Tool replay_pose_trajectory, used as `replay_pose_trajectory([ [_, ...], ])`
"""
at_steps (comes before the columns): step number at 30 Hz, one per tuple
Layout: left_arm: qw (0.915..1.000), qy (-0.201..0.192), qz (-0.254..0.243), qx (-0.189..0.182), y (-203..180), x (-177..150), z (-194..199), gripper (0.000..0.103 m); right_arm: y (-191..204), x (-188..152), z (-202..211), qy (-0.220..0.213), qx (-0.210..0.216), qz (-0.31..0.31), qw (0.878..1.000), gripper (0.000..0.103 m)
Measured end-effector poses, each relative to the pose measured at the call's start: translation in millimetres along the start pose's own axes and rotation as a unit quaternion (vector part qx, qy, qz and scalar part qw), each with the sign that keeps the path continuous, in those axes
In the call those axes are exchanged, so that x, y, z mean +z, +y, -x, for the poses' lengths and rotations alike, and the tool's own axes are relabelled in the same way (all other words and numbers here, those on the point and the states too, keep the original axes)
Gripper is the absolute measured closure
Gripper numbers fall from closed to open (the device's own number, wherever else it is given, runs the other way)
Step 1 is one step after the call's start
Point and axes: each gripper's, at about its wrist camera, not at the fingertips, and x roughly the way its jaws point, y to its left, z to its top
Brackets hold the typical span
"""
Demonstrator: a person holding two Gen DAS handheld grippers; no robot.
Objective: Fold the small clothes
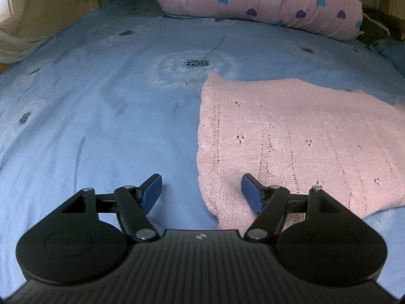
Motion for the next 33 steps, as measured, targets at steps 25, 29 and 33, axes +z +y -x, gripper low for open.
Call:
replay_pose_trajectory([
  [25,0.9982,0.009,0.011,-0.059,-10.0,1.3,17.6,0.024,-13.4,-59.4,41.4,-0.081,0.015,-0.226,0.971,0.052],
  [29,0.9983,0.013,0.006,-0.057,-13.4,0.4,15.8,0.023,-9.3,-69.2,41.0,-0.07,0.046,-0.249,0.965,0.051],
  [33,0.998,0.018,0.004,-0.06,-15.6,0.1,13.7,0.022,-1.3,-74.6,34.9,-0.068,0.065,-0.254,0.963,0.051],
])
